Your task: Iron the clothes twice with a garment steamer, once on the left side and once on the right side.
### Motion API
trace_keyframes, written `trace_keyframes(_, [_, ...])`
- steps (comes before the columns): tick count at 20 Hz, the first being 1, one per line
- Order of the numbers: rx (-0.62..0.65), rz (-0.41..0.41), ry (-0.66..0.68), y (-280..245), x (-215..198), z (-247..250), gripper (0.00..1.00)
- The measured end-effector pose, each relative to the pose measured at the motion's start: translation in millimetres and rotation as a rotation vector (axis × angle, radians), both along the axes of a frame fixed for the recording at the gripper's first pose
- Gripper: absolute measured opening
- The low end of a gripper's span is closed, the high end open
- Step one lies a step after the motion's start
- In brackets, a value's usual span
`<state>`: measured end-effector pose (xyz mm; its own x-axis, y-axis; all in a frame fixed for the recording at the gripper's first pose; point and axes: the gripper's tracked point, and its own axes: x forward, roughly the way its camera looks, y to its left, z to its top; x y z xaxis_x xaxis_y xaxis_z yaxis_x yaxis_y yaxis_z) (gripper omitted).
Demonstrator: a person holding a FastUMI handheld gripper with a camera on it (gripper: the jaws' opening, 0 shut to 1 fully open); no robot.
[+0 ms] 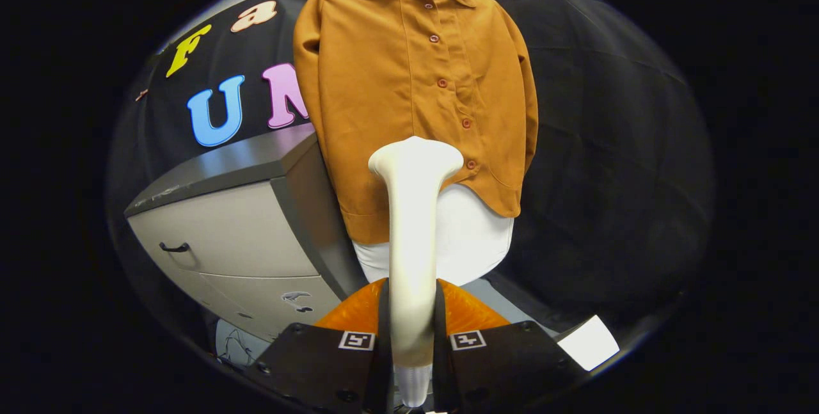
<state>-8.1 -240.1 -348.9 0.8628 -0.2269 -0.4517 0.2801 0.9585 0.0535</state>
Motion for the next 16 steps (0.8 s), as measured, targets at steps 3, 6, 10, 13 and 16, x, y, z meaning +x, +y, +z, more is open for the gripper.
trace_keyframes(3, [-0.016,-0.006,-0.074,-7,1,35,0.28])
trace_keyframes(6, [-0.032,-0.025,-0.159,-18,8,79,0.27])
trace_keyframes(10, [-0.098,-0.033,-0.278,-30,18,142,0.27])
trace_keyframes(13, [-0.127,-0.031,-0.357,-35,25,183,0.27])
trace_keyframes(16, [-0.145,-0.032,-0.424,-40,31,217,0.27])
